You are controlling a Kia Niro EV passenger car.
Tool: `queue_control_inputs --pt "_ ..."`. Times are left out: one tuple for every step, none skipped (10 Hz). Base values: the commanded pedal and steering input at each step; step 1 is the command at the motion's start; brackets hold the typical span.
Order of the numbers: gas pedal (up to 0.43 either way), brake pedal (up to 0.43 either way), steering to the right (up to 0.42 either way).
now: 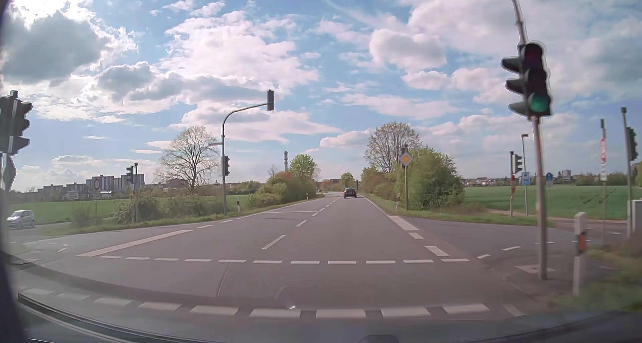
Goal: Follow the waypoints while adhering to traffic rules and regulations
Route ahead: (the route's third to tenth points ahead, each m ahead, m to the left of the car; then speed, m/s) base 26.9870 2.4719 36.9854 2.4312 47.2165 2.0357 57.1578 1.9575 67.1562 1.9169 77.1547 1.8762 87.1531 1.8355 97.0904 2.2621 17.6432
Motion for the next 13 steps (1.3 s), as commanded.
queue_control_inputs --pt "0.028 0.000 0.003" --pt "0.028 0.000 0.003" --pt "0.028 0.000 0.003" --pt "0.028 0.000 0.003" --pt "0.028 0.000 0.003" --pt "0.028 0.000 0.003" --pt "0.028 0.000 0.002" --pt "0.028 0.000 0.001" --pt "0.028 0.000 0.000" --pt "0.028 0.000 0.000" --pt "0.028 0.000 -0.001" --pt "0.028 0.000 -0.001" --pt "0.028 0.000 -0.001"
